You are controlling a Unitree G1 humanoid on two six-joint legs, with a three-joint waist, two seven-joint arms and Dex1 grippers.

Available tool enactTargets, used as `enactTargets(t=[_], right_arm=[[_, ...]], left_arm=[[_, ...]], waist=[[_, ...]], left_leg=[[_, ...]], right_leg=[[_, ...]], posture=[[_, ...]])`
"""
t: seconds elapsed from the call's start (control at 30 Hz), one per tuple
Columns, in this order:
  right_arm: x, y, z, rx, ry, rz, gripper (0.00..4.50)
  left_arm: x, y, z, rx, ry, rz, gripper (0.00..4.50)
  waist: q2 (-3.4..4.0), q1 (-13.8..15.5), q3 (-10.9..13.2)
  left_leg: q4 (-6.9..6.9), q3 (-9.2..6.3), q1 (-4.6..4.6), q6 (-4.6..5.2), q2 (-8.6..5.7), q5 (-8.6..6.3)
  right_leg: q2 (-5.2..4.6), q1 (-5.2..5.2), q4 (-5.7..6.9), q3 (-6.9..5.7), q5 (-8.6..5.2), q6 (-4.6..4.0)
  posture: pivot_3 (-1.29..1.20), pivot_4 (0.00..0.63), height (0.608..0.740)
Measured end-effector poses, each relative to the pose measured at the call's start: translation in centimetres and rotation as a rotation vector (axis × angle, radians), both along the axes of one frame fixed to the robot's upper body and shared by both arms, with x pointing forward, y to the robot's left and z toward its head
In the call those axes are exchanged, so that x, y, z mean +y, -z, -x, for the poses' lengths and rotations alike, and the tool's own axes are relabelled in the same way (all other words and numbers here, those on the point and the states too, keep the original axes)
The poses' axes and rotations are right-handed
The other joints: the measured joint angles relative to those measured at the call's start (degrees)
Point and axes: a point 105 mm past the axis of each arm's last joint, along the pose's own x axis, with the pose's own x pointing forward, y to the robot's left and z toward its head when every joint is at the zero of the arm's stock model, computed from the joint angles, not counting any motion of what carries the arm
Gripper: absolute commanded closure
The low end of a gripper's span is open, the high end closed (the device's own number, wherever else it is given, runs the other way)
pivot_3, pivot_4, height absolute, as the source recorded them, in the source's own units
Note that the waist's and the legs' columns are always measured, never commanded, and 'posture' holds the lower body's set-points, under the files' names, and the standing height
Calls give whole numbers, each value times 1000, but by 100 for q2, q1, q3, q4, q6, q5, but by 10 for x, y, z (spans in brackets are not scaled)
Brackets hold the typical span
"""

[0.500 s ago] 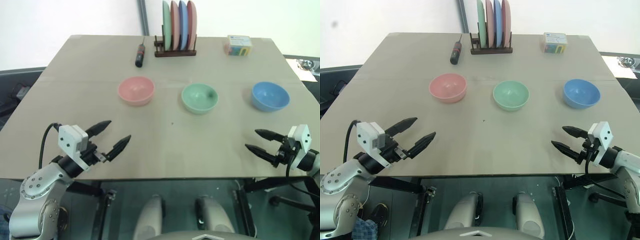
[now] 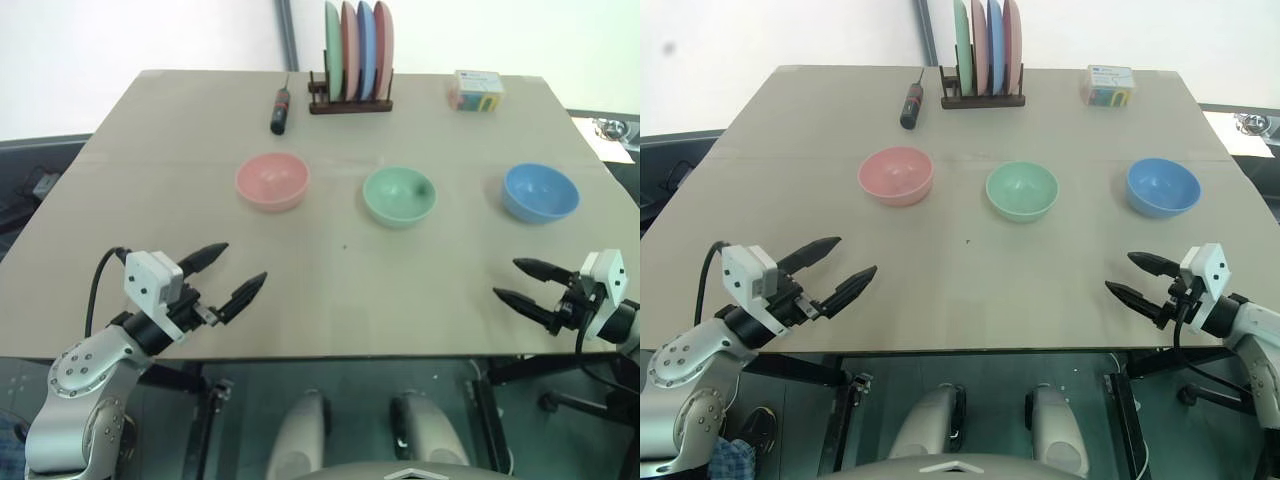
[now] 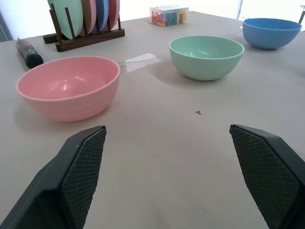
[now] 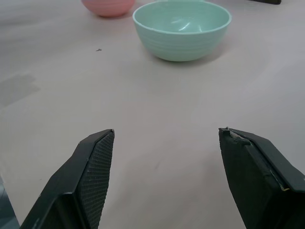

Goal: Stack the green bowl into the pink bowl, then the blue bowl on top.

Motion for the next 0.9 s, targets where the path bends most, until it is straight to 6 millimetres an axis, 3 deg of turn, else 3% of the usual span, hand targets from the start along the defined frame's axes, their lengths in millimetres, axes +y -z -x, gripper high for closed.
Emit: enactTargets(t=[0.4,0.57,0.77,0.9], right_arm=[[3,-3,1,-11,-10,2,854],[17,-16,5,-39,-61,-28,854],[48,-54,4,-152,-152,-95,854],[60,-60,4,-174,-180,-119,854]], left_arm=[[3,1,-5,15,-24,-7,72],[10,-2,-24,36,-130,-73,72],[4,-29,-59,-12,-166,-223,72],[0,-21,-85,51,-152,-365,72]], waist=[[0,0,0],[0,4,0],[0,2,0],[-1,5,1]], left_leg=[[0,-1,0,0,0,0],[0,-2,0,0,0,0],[0,-5,1,0,-1,0],[-2,-9,-5,0,-6,0]], right_leg=[[0,0,0,-1,0,0],[1,0,2,-1,0,1],[4,1,4,-3,0,1],[4,0,0,-6,1,1]], posture=[[0,150,740],[0,150,740],[0,150,740],[0,150,740]])
